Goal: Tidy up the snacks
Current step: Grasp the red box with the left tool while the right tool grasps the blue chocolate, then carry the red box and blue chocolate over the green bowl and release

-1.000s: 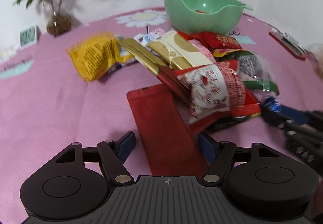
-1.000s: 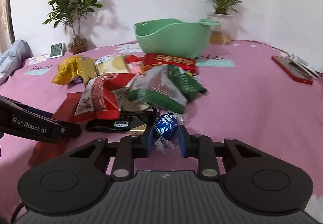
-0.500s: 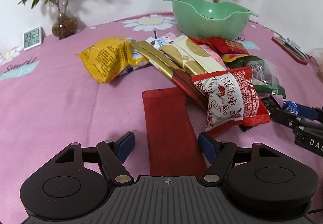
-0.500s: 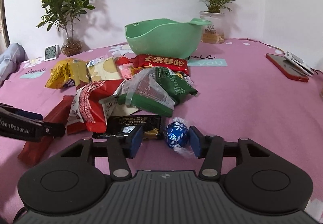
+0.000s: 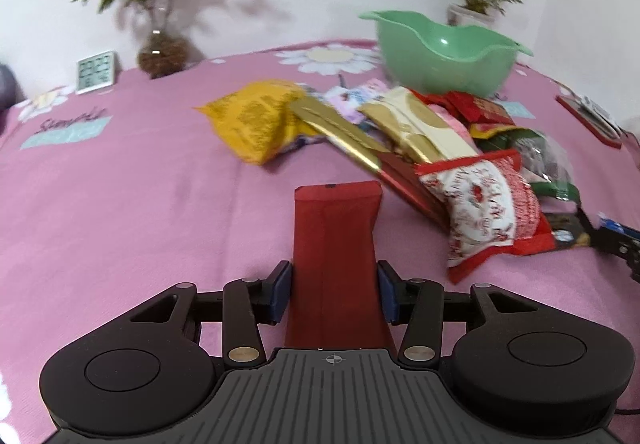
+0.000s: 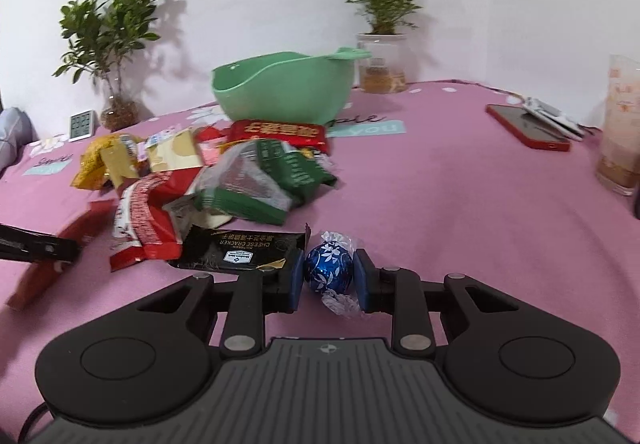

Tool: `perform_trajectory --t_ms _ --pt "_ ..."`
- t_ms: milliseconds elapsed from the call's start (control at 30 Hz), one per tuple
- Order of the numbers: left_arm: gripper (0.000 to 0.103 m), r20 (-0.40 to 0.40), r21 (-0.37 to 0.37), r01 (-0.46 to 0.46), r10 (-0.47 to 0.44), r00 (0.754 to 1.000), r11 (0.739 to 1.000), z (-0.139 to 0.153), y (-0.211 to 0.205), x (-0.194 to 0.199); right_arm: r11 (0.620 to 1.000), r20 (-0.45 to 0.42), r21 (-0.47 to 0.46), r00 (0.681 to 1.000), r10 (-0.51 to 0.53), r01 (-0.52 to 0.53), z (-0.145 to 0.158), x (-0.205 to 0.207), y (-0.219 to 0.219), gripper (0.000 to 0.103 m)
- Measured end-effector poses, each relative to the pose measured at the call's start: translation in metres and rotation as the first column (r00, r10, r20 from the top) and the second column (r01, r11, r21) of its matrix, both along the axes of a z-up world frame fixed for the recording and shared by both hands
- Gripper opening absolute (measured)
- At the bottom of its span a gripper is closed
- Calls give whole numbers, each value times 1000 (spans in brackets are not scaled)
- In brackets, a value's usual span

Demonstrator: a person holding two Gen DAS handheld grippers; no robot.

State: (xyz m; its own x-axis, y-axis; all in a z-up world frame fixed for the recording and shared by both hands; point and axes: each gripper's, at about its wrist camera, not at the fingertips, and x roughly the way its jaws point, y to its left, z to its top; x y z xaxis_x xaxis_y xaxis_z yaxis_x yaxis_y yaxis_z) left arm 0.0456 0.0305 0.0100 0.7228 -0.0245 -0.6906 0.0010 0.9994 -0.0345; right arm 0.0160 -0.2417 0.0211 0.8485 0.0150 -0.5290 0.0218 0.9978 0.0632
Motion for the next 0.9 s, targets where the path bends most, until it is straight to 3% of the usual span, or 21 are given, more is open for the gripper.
perform_trajectory --t_ms 200,533,900 --pt "103 -16 5 -44 44 999 999 -5 21 -3 999 -1 20 999 -39 39 0 -1 -11 31" --pt "103 -39 -13 -32 31 999 999 -7 21 3 1000 -10 -12 1000 -24 24 -2 0 -3 32" --pt "103 13 2 -13 13 1000 1000 2 21 -6 999 0 -24 999 -41 41 1 2 -9 31"
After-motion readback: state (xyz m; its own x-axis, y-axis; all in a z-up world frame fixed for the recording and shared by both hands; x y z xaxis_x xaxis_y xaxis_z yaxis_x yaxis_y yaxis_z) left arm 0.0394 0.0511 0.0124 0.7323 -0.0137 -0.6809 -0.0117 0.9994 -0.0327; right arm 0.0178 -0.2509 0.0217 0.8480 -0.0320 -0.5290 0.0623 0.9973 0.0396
